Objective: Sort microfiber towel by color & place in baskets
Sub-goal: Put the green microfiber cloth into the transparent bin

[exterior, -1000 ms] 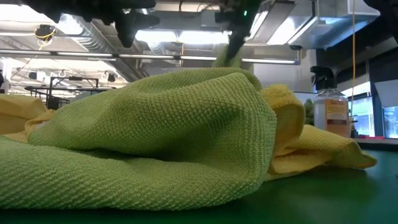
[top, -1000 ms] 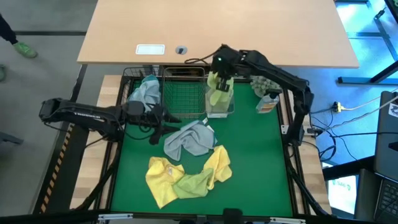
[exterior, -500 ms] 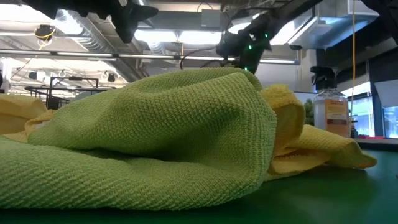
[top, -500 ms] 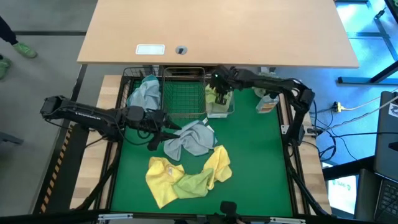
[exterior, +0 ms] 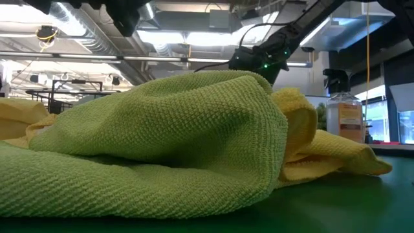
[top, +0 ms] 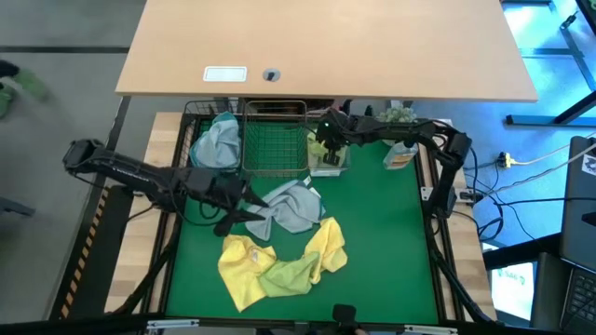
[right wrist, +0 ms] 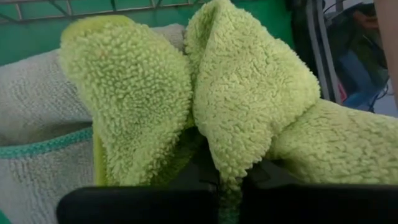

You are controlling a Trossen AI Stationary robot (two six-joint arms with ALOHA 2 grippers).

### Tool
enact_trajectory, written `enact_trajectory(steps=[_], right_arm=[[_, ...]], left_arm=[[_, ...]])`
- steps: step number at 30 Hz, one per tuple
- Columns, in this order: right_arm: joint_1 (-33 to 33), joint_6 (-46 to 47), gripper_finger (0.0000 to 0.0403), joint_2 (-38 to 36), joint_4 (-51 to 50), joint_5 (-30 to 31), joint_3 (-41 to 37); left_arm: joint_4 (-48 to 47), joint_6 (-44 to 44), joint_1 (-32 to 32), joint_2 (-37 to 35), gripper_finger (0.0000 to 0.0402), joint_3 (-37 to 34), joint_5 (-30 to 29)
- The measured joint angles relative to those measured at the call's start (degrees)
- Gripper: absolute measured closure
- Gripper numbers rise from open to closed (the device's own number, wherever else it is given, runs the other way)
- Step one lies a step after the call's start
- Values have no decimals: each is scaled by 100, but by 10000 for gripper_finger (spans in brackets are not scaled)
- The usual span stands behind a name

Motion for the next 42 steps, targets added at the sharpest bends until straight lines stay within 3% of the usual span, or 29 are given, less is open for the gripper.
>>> enact_trajectory(steps=[11, 17, 22, 26, 36, 42], right_arm=[[0, 0, 386, 0, 2, 0, 0], [6, 0, 325, 2, 0, 0, 0], [7, 2, 260, 4, -55, 62, 29], [7, 26, 232, 11, -353, 73, 276], [21, 330, 225, 11, -1789, 53, 1297], [203, 327, 225, 11, -2214, -52, 1735]], left_arm=[[-17, -3, -954, 4, 233, 0, 12], [-387, -381, -1306, 4, 233, 0, 61], [-1148, -1156, -1524, 4, 233, 0, 99], [-1892, -1650, -1640, 4, 233, 0, 60], [-3962, -2392, -1750, 7, 233, 0, -306], [-4327, -2534, -1750, 7, 233, -4, -506]])
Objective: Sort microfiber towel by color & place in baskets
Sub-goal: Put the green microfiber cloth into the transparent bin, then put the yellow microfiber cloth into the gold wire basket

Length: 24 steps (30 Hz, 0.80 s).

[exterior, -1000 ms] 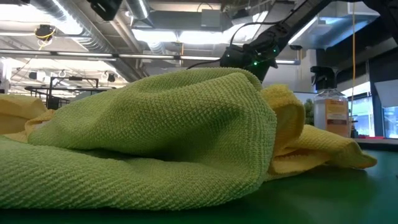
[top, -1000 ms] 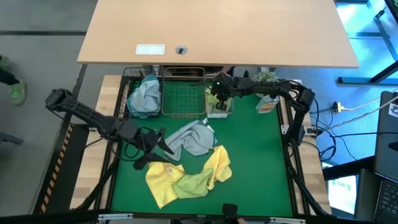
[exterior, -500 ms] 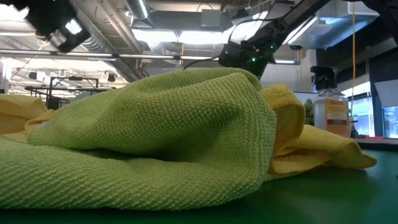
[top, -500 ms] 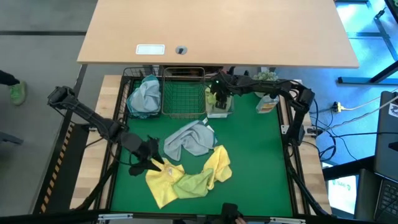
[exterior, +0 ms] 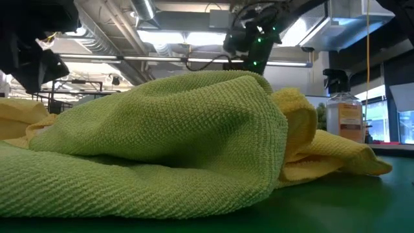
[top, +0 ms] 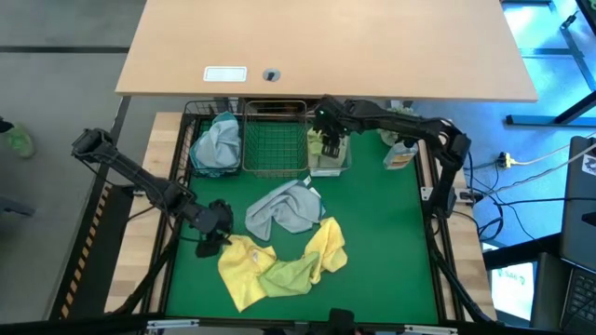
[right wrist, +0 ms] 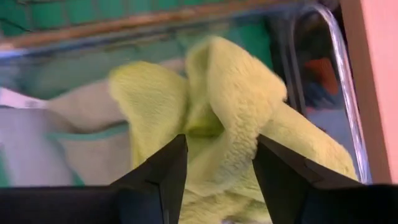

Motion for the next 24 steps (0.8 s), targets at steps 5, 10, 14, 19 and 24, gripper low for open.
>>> enact_trajectory(steps=[5, 10, 14, 19, 24], right_arm=[[337, -38, 226, 0, -141, 60, 299], [669, -185, 226, 0, -385, 382, 589], [917, -183, 226, 0, -665, 406, 781], [1347, -172, 226, 0, -906, 408, 858], [1885, 135, 226, 0, -1333, 405, 859]], left_arm=[[15, -1, 0, 186, 233, 0, -130], [192, 20, 0, 755, 233, 0, -77], [314, 20, 0, 1231, 233, 0, -73], [762, 20, 0, 1749, 233, 0, -66], [1177, 1, 2, 2236, 233, 0, -62]])
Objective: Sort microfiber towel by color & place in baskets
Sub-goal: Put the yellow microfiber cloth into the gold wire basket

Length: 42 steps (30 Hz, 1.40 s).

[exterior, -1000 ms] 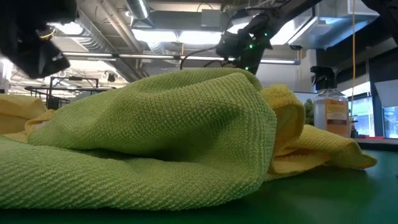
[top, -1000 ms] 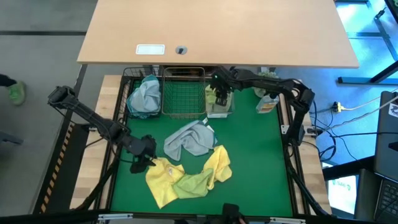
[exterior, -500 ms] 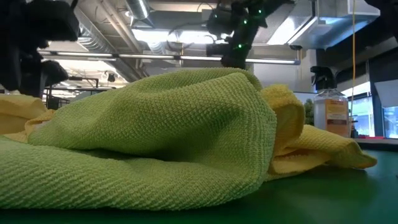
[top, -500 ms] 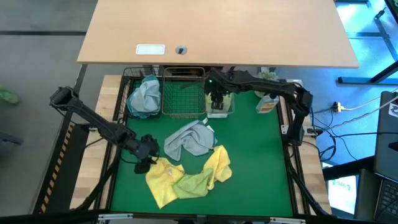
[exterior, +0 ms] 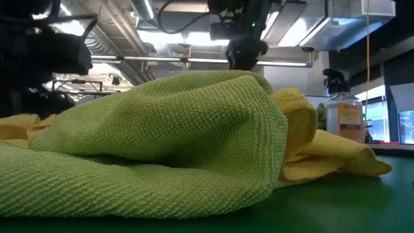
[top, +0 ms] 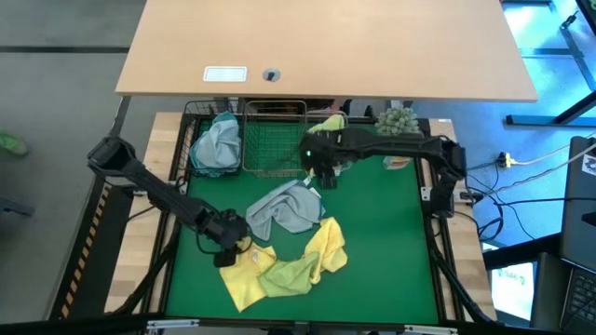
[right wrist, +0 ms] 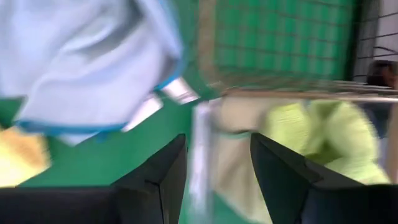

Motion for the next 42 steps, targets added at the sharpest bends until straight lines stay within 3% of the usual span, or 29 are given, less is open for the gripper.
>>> enact_trajectory(steps=[12, 25, 30, 36, 42], right_arm=[[1230, 1140, 226, 0, -893, 34, 0], [2100, 1730, 226, -2, -1279, 162, -2], [2297, 2087, 226, -12, -1558, 452, -44], [2614, 2414, 226, -114, -1740, 751, -431], [2854, 2882, 226, -762, -1635, 1050, -1143]], left_arm=[[215, -181, -4, 638, 240, 46, -66], [298, -547, 2, 414, 354, -7, 47], [311, -786, -2, 222, 395, -22, 243], [444, -795, -15, -218, 397, -22, 237], [984, -794, -13, -883, 398, -19, -19]])
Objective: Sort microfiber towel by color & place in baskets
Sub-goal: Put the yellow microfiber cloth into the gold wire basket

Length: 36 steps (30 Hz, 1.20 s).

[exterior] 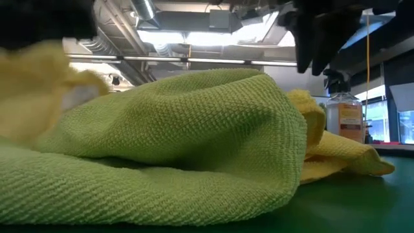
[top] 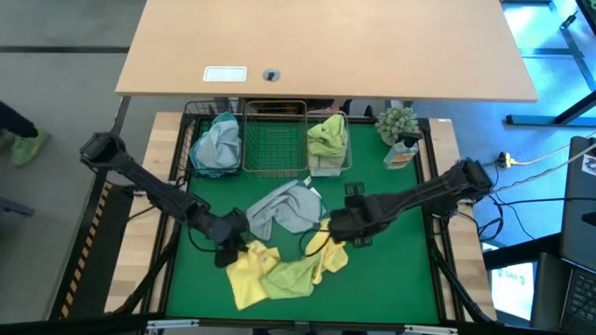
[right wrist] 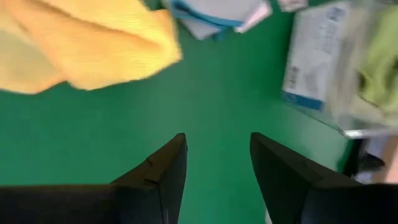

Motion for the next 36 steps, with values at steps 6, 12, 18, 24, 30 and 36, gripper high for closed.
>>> enact_trajectory(steps=[6, 12, 18, 24, 30, 36], right_arm=[[89, 333, 226, -1062, 749, 317, -996], [82, 274, 226, -2137, 2044, 318, -2124], [71, -110, 226, -2809, 3456, 318, -3030], [-129, -576, 226, -2951, 4690, -21, -3653], [-715, -1083, 226, -2942, 5612, -975, -4026], [-1218, -1405, 226, -2940, 6201, -1782, -4097]], left_arm=[[721, 17, 20, -664, 400, 8, -513], [1707, 294, 112, -1369, 400, 15, -1238], [2835, 1234, 476, -1996, 401, 17, -1885], [3754, 2287, 1141, -2392, 401, 21, -2068], [3904, 2666, 1917, -2544, 401, 21, -2053], [3871, 2752, 2824, -2375, 401, 21, -1902]])
